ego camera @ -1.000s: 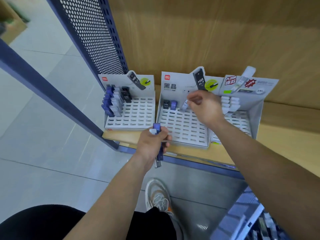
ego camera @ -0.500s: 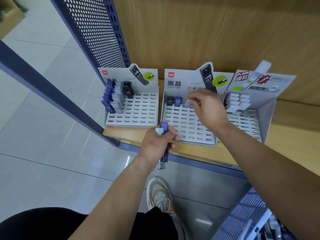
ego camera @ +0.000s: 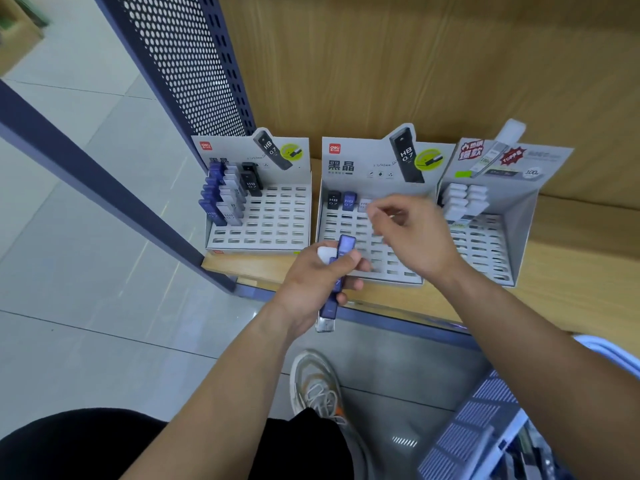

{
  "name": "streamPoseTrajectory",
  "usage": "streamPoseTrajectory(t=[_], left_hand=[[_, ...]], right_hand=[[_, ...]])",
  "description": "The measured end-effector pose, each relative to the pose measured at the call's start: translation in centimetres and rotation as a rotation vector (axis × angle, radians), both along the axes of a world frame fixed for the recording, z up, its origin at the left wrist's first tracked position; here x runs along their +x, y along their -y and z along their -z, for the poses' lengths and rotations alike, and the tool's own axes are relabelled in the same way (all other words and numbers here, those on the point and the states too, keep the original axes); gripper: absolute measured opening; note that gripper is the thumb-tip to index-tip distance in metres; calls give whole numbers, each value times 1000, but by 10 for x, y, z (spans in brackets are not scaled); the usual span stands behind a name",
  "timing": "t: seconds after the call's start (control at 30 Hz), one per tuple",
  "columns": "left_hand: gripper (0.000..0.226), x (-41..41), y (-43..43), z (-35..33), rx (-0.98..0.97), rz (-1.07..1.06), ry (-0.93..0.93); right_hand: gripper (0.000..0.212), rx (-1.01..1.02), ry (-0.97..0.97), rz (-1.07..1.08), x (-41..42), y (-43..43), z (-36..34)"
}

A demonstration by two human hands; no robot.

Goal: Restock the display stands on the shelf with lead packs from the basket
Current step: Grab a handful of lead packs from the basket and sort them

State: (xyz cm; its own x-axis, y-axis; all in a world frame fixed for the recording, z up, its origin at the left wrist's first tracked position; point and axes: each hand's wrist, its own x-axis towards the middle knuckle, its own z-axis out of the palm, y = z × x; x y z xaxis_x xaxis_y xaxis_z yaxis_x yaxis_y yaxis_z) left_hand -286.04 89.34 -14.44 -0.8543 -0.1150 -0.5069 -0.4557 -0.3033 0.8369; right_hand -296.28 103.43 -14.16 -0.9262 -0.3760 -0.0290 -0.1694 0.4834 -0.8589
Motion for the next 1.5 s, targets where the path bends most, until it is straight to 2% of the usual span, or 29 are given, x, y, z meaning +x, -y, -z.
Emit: streamPoseTrajectory(t=[0.07, 0.13, 0.27, 0.37, 0.43, 0.5, 0.67, 0.8, 0.93, 1.03, 1.13, 1.23, 1.3, 1.37, 1.5], left_hand=[[9, 1, -6, -4, 3, 59, -22], [11, 2, -12, -9, 9, 111, -37], [18, 7, -22, -24, 32, 136, -31], [8, 10, -26, -29, 6, 55, -4], [9, 11, -25, -30, -20, 11, -16], [12, 12, -25, -32, -33, -3, -30], [11, 14, -27, -39, -33, 2, -46], [11, 19, -20, -41, -18, -25, -18], [22, 29, -2, -49, -27, -53, -19], [20, 33, 4, -55, 26, -82, -35], [13, 33, 6, -57, 25, -122, -51], [13, 31, 6, -59, 0, -147, -77], [15, 30, 5, -61, -13, -150, -88], [17, 30, 3, -62, -21, -139, -85], [14, 32, 4, -62, -58, -124, -62]], right_hand=[[15, -123, 316, -109, 16, -3, -14], [14, -131, 382, -189, 22, -10, -22], [8, -141, 360, -169, 19, -28, -33], [3, -189, 332, -22, 17, -40, -40], [4, -255, 346, 27, 17, -47, -45], [0, -296, 365, 30, 18, -52, -50], [9, -414, 419, 58, 21, -57, -56], [10, -464, 390, 71, 22, -51, -59], [15, -542, 429, -47, 22, -31, -63], [18, -552, 442, -179, 27, -15, -68], [18, -557, 456, -204, 31, -5, -74], [15, -477, 362, -153, 31, -3, -74], [22, -443, 337, -111, 29, -5, -72], [27, -465, 350, -64, 28, -7, -71], [16, -525, 364, 17, 25, -13, -74]])
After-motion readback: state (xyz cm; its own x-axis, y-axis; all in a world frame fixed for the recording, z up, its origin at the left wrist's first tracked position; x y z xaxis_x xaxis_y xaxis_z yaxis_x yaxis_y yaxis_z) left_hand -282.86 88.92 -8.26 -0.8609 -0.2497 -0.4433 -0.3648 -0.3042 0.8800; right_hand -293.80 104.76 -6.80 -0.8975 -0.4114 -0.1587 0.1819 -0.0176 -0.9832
